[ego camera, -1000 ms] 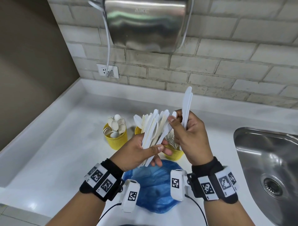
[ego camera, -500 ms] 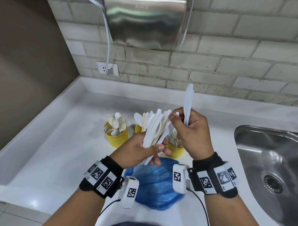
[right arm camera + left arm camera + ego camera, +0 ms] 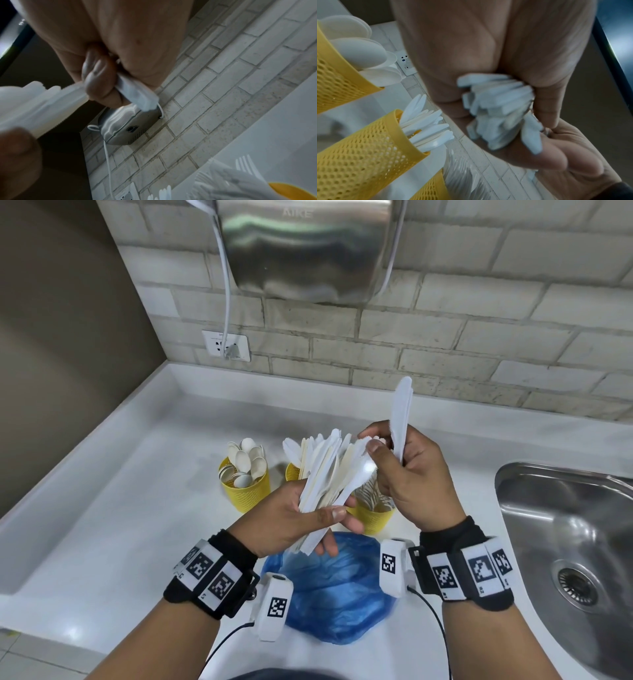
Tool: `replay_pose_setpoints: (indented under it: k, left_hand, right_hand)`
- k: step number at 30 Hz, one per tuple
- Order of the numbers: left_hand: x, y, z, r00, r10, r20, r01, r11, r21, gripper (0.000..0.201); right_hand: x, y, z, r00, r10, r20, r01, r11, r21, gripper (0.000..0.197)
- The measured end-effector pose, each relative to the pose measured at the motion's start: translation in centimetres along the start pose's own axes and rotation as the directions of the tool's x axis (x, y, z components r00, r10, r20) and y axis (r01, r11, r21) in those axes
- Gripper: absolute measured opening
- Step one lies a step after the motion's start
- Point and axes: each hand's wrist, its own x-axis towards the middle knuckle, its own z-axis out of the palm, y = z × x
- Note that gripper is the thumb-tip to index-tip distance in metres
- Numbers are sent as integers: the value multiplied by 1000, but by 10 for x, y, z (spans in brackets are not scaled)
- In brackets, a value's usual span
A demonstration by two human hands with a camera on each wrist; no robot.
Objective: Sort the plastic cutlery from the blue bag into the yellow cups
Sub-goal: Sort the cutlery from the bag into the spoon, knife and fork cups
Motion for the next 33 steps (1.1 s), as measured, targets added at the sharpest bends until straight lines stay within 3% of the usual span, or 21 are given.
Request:
replay_pose_setpoints:
  k: [3,8,11,14,17,21,25,28,33]
  left_hand:
    - [1,0,1,1000,21,-24,-20,1000,14,19]
    - [0,-4,0,998,23,-52,-22,999,25,9]
    - [0,-4,0,997,46,-55,-45,999,27,6]
    - [1,-3,0,996,54,-65,-52,998,23,9]
    - [2,-2,1,997,47,-67,-46,999,29,8]
    - [2,-2,0,997,40,-65,-37,998,45,12]
    - [2,-2,0,998,37,-48,-35,999,27,11]
    - [2,-2,0,999,30,-27,-29,999,22,12]
    - [2,-2,-1,1000,21,-23,-21,1000,21,14]
  right_hand:
    - [-1,1,3,993,-44,-111,35,995,-90,17]
    - [4,3,3,964,-29,-264,10,997,-73,20]
    - [4,8,3,975,24,-223,-30,999,-23,8]
    - [1,12,7,981,117,-157,-102,990,98,13]
    - [-3,12,12,964,189,-187,-142,960,241,24]
    - [-4,8,18,954,214,-209,-119,912,393,20]
    - [-8,8,21,983,138,-124,-85,928,362,19]
    - [-9,8,21,975,103,-197,-31,941,337,13]
    - [-5,11,21,940,151,-306,-16,914,404,22]
